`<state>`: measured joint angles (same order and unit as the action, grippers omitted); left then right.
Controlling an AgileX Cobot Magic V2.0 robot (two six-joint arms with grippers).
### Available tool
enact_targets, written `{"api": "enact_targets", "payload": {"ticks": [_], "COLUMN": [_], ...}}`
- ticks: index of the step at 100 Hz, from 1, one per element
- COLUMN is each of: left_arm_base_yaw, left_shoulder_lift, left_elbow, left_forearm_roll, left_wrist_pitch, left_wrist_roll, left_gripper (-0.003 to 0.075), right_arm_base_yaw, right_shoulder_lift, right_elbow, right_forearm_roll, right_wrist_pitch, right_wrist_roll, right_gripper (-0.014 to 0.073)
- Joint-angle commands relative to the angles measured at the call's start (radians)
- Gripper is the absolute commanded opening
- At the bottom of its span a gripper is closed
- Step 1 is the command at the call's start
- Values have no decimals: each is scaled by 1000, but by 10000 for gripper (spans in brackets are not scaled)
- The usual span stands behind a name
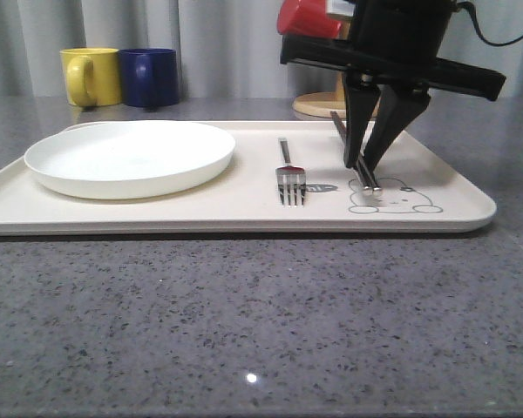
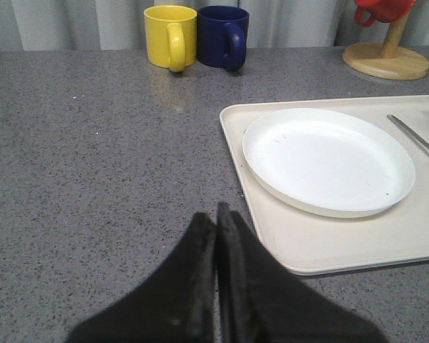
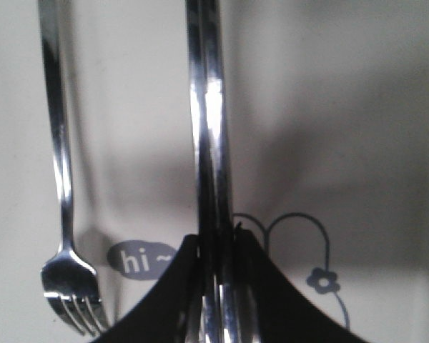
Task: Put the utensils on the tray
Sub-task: 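Grasp the chopsticks with the right gripper and place them beside the fork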
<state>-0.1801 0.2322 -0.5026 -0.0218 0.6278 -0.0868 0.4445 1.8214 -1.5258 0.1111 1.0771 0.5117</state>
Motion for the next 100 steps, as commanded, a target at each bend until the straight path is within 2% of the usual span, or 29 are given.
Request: {"api": "enact_targets", "payload": {"ticks": [1,27,33,40,55,62,78,93,100], "left_arm_base_yaw": [-5,-5,-5,-5,-5,-5,-5,-5,-5], "left_shoulder_lift": [9,9,9,9,9,9,9,9,9], "left_elbow": [-24,-24,-24,-24,-24,-24,-24,-24,-24], "left_forearm_roll": [0,0,0,0,0,0,0,0,0], "left_wrist_pitch": [-70,-70,-70,-70,-70,-70,-70,-70,-70], "left_wrist_roll": [-7,-7,-7,-7,-7,-7,-7,-7,-7], "left_gripper": [-19,-19,-19,-19,-19,-19,-19,-19,-19], "right_arm_base_yaw": [-1,-1,-1,-1,-1,-1,-1,-4,-20], "right_shoulder_lift": [-38,-18,-18,-18,-22,-33,-85,-171,-211], "right_elbow": [-23,-23,-23,-23,-23,-23,-24,-24,-24], "right_forearm_roll": [-21,-29,-30,-30,-33,-37,-66,-189,-246], "right_wrist_pitch": [-15,-1,2,4,-3,-8,-25,-14,5], "right_wrist_roll": [4,11,11,11,11,11,10,-19,-88], "right_gripper": [-76,-75,-48,30,272,334,336,336,336]}}
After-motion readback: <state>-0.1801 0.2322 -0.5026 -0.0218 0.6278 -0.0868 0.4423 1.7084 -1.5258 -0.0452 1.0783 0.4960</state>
